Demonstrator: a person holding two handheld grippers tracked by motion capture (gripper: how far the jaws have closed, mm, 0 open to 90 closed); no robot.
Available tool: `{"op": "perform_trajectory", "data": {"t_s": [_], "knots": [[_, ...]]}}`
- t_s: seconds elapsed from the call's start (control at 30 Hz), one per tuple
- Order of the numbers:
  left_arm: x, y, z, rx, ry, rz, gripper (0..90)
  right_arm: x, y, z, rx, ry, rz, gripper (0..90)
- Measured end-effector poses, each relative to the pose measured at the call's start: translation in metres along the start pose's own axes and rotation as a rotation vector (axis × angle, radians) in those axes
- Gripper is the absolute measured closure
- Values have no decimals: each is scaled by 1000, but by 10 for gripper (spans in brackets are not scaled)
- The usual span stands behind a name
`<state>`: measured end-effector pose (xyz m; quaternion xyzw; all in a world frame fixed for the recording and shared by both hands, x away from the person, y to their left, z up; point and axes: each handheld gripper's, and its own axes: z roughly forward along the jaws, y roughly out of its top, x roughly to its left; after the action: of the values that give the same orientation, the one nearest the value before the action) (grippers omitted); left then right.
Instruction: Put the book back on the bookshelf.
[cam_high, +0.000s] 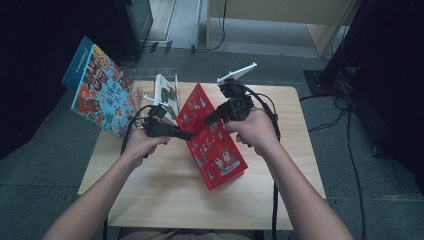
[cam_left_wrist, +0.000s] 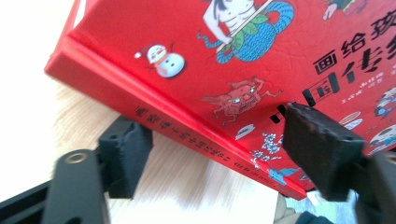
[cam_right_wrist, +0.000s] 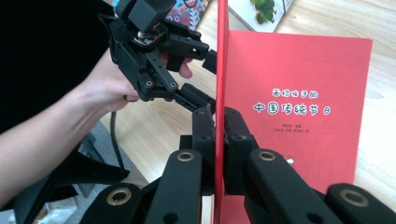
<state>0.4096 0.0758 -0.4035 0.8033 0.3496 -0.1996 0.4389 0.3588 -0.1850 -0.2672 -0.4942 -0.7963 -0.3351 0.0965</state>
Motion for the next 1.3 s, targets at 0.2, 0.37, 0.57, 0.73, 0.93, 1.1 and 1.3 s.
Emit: {"op": "perform_trajectory", "data": {"t_s": [0.2,0.37,0.57,0.73,0.93,1.1,1.3], "knots": [[0,0,-2,-10,1,7,326,-1,-2,-2,-15,9,-14,868],[2,4,-3,-15,-16,-13,300,-2,-1,-4,-35,23,-6,864],[6,6,-1,16,-56,-8,217,4,1,-1,-24,31,-26,844],[14,4,-2,2,-131,0,135,2,0,-5,-29,49,-34,863],[15,5,-5,-2,-121,28,85,1,1,-5,-33,67,-34,865],[16,5,-8,-23,-143,4,36,1,-1,-2,-33,98,-50,864],[10,4,-8,9,-113,56,28,3,-5,7,-14,101,-103,864]]}}
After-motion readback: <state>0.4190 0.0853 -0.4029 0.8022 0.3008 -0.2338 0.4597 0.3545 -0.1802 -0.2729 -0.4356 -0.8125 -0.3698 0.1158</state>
